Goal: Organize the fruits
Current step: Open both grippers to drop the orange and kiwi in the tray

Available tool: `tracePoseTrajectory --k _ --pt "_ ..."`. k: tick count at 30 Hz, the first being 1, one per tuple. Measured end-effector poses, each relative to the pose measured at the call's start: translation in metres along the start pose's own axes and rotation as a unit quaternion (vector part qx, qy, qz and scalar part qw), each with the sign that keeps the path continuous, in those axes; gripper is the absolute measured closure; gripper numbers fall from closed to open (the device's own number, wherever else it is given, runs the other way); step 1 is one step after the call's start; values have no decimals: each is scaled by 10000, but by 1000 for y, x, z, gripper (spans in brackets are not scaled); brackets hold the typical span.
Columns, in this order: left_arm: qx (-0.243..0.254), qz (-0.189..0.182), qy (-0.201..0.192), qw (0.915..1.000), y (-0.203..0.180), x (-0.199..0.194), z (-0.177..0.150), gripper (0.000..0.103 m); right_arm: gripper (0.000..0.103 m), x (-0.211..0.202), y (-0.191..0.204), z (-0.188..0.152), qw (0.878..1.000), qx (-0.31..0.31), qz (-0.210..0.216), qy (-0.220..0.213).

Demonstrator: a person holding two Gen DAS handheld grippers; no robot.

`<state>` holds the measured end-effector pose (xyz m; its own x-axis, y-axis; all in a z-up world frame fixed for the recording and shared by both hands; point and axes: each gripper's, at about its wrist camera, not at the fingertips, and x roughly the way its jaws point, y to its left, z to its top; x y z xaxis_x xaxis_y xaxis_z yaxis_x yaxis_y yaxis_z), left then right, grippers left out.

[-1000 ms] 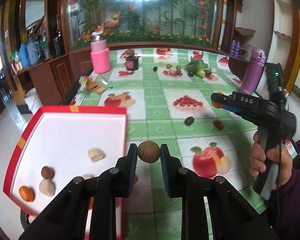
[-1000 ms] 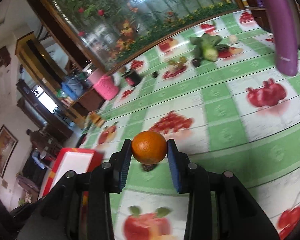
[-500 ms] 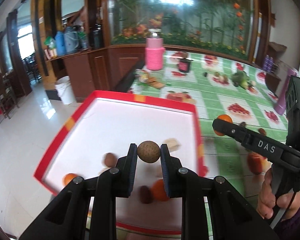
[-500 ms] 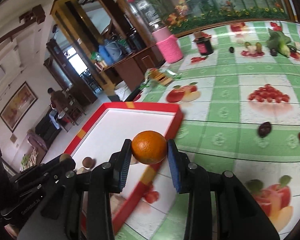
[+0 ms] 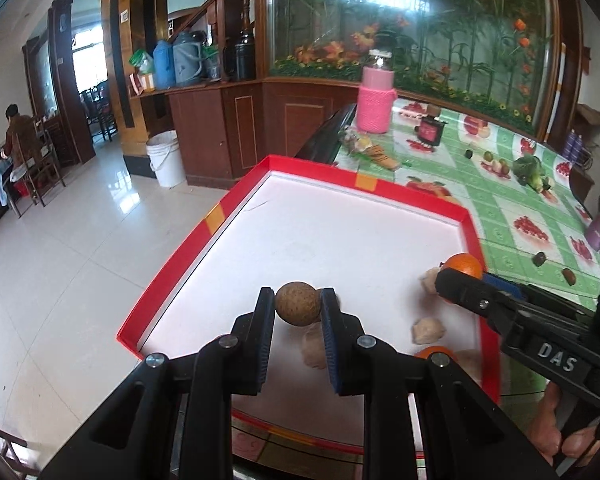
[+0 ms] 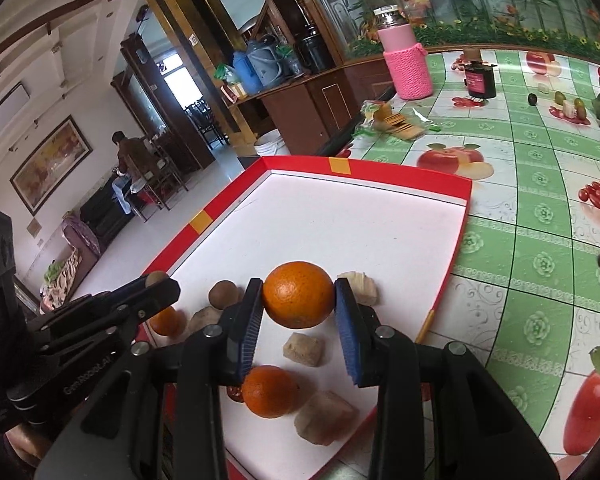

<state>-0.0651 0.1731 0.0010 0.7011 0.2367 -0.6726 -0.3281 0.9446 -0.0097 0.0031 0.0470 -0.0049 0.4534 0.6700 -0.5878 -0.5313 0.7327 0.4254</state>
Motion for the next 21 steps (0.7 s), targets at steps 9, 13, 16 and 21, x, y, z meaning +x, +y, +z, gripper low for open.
tracePoseTrajectory --k 9,13,16,21 --pt "-87 54 136 9999 8 12 -1 81 65 9 0 0 9998 46 -5 172" --pt "-56 74 227 9997 6 17 -3 81 65 12 -2 1 9997 68 56 243" --pt "-11 74 271 9996 3 21 -5 81 65 13 0 0 9995 39 107 283" --pt "4 104 284 9995 2 21 -5 81 65 12 0 0 9995 -7 146 263"
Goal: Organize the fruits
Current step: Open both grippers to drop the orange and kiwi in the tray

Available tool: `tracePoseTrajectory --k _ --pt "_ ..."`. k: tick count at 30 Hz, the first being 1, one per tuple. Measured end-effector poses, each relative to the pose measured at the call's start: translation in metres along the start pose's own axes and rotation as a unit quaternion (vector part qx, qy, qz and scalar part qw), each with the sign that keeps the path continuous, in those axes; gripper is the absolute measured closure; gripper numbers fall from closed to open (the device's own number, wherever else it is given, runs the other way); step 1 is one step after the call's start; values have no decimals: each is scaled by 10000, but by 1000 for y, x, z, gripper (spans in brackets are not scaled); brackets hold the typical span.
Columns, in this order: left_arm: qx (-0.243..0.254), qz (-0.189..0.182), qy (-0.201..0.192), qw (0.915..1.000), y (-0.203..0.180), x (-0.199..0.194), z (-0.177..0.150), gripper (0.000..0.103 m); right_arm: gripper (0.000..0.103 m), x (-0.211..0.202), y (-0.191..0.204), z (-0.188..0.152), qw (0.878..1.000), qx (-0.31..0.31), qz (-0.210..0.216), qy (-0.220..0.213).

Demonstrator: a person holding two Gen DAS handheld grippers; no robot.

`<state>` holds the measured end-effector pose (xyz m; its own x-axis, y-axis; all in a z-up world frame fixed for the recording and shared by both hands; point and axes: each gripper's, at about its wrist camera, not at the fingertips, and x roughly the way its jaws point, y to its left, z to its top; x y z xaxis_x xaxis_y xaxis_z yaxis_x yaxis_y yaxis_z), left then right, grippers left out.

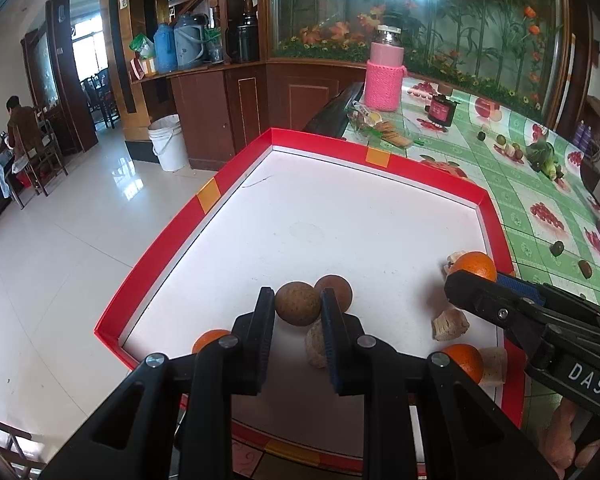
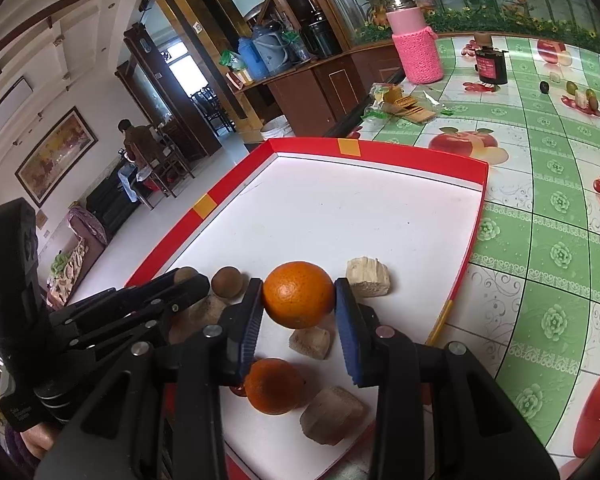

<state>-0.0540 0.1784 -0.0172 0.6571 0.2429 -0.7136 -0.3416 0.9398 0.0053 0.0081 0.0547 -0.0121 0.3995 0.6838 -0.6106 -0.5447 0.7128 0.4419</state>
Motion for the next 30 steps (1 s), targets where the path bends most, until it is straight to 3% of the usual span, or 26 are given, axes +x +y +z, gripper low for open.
tracePoseTrajectory --k 30 --pt "83 30 -66 9999 -15 5 11 79 65 3 -11 -3 9991 294 -220 219"
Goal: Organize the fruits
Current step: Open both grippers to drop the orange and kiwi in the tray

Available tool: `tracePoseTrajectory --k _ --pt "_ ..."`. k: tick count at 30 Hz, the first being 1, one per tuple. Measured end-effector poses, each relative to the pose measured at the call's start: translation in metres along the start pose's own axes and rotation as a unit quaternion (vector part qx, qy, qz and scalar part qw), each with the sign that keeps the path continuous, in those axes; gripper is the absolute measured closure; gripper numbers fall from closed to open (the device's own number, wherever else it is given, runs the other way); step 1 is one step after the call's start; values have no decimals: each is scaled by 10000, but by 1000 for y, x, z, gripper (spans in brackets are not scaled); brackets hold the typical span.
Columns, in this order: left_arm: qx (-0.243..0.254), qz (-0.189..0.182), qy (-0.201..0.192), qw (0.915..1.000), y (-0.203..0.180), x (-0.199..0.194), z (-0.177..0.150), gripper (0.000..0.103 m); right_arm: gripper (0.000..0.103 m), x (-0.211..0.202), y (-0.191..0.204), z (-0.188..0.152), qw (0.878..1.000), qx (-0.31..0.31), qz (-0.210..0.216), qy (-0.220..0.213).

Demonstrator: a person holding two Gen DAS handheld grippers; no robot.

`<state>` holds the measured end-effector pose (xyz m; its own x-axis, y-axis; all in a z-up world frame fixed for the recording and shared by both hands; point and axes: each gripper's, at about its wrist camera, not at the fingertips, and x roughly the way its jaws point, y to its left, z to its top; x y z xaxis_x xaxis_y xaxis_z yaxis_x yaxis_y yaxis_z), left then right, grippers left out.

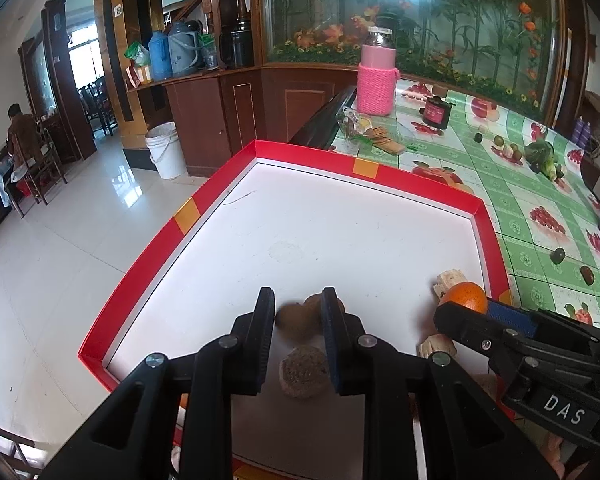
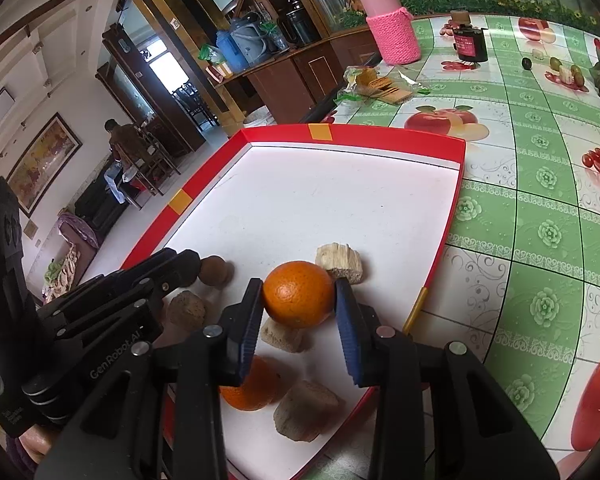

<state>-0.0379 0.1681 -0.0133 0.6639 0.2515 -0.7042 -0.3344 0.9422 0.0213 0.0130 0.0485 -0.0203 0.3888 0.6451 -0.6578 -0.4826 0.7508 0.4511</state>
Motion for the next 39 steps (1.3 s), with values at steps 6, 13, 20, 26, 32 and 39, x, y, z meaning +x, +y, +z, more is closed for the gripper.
tracePoseTrajectory --k 6,13,20,26,32,39 --pt "-138 7 -7 9999 6 1 -1 61 62 -4 -2 1 10000 15 -27 -43" --pt "-265 2 -10 9996 11 -2 0 59 61 -10 -7 3 9997 124 -32 -203" --pt "-211 -68 -76 9997 5 -10 1 52 61 -17 -16 5 9990 222 -144 -349" --pt "-125 -143 -82 9998 -4 -15 -1 47 61 -31 -35 6 9977 425 -144 -500" --pt "0 -176 -45 9998 -18 -19 -3 45 61 -48 -53 5 9958 542 -253 -692" --pt "87 -179 -59 9998 -30 -25 -4 40 61 -78 -87 2 9916 828 -388 -919"
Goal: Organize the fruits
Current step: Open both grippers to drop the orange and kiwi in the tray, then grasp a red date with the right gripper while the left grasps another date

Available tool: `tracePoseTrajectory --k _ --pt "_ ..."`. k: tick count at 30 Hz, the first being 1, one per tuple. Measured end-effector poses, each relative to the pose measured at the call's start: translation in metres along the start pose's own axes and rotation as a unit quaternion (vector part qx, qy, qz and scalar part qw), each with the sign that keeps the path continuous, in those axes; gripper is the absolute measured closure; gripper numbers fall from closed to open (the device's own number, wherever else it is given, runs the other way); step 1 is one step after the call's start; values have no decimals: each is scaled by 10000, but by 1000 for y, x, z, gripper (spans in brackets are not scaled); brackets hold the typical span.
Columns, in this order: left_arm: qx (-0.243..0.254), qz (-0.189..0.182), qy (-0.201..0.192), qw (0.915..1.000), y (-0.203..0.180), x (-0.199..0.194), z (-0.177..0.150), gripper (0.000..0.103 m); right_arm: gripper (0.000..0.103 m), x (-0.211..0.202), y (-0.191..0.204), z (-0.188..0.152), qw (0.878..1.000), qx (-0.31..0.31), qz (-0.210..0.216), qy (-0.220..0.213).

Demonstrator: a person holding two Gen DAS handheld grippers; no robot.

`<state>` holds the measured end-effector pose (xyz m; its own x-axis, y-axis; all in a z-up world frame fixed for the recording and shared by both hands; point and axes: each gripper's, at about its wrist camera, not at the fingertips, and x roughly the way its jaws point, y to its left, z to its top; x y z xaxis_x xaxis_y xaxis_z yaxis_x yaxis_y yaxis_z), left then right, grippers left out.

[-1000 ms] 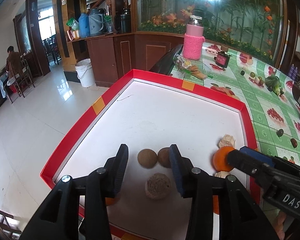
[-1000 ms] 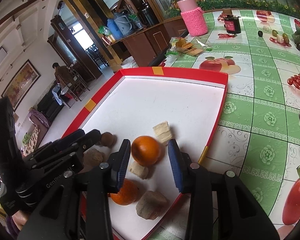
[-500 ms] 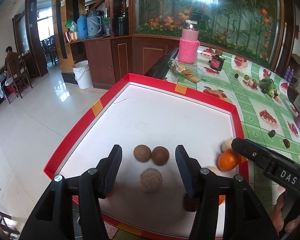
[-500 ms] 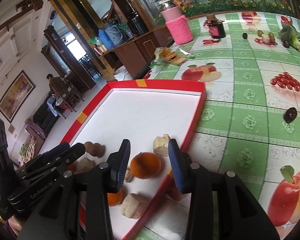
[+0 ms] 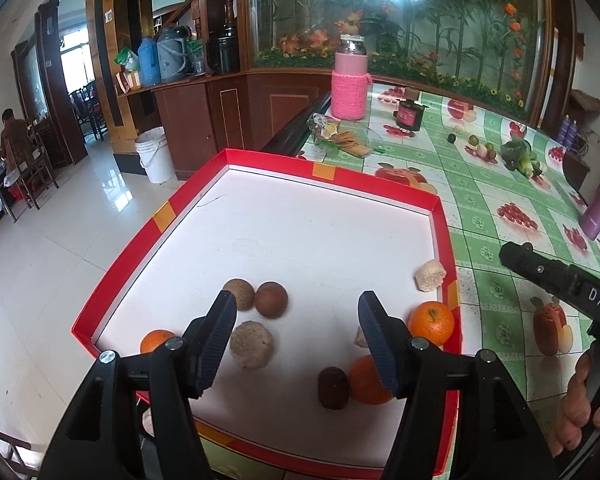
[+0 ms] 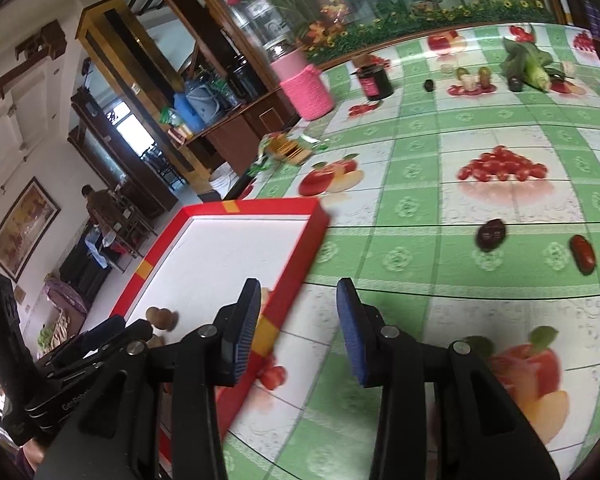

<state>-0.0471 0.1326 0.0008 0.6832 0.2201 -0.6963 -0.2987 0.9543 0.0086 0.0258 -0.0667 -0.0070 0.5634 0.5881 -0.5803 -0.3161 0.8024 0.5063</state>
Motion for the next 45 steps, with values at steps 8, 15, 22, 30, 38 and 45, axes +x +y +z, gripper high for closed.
tracePoseTrajectory --k 8,15,22,30,38,45 --pt "323 -135 -25 9994 -30 -6 1 39 61 -33 -46 8 9985 370 -295 -268" --pt "654 -277 -15 9975 -61 -10 1 39 61 -67 -84 12 9951 524 -643 -537" --pt "1033 -526 -30 9933 -99 -13 4 38 62 -89 -117 14 9909 305 -1200 -523" --pt "1482 -752 13 9861 -145 -8 3 37 62 -88 -129 14 9900 152 -1364 -314" --pt "1737 -827 166 9812 -176 9 4 37 62 -61 -126 18 9868 -125 -1616 60" --pt "1843 -863 230 9788 -190 23 12 37 62 -42 -124 21 9802 -344 -1929 285"
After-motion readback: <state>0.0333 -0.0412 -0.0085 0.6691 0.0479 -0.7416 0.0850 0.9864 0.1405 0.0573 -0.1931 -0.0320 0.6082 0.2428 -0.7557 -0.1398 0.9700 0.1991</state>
